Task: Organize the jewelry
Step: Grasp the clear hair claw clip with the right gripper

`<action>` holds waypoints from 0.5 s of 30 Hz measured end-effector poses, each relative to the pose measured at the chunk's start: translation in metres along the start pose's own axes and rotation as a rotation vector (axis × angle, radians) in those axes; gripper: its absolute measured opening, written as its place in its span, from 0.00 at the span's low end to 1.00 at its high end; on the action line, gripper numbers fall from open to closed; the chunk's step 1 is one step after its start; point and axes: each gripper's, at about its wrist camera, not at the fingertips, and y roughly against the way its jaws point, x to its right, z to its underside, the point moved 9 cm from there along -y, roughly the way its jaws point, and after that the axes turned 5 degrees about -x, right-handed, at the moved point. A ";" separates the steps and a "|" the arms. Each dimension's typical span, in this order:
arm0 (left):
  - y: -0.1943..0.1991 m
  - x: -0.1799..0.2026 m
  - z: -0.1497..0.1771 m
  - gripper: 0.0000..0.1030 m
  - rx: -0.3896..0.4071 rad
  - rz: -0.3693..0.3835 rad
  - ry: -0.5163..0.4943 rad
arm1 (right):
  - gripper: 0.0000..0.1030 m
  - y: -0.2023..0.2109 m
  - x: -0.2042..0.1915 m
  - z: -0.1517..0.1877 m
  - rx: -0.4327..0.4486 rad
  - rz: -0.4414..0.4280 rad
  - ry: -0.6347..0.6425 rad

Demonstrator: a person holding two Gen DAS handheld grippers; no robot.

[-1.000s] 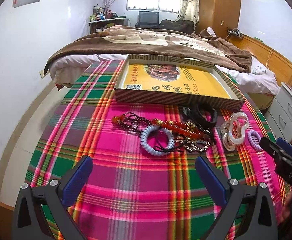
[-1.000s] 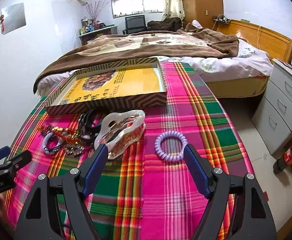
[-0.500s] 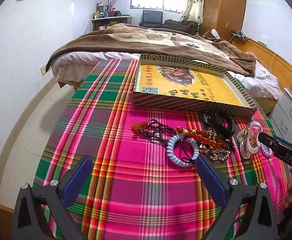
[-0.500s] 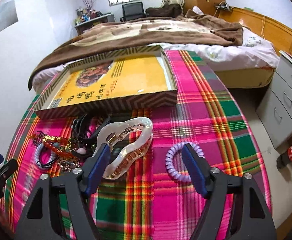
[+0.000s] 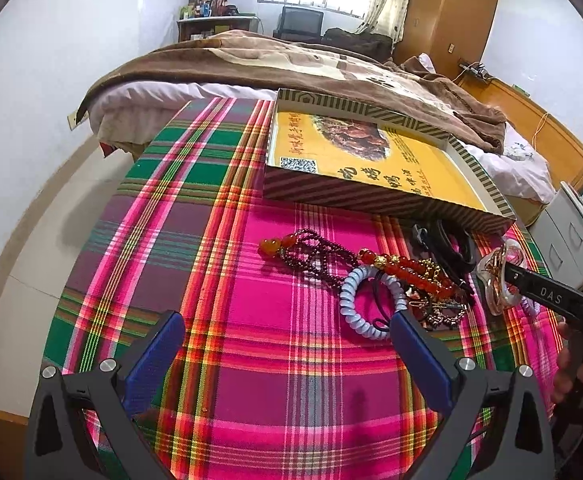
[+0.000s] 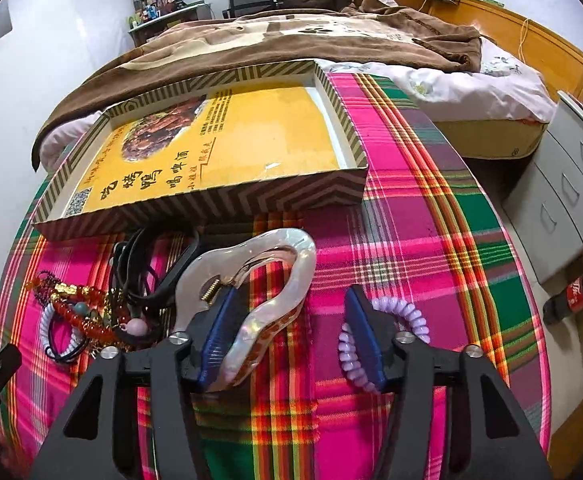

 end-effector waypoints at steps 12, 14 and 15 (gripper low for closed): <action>-0.005 -0.005 0.002 1.00 -0.028 0.038 -0.005 | 0.12 0.001 -0.005 -0.002 0.034 -0.021 0.067; -0.007 -0.003 0.005 1.00 -0.046 0.046 -0.021 | 0.12 0.005 -0.003 -0.001 0.050 -0.017 0.077; -0.008 -0.001 0.006 1.00 -0.058 0.056 -0.028 | 0.12 0.007 -0.002 -0.001 0.055 -0.020 0.078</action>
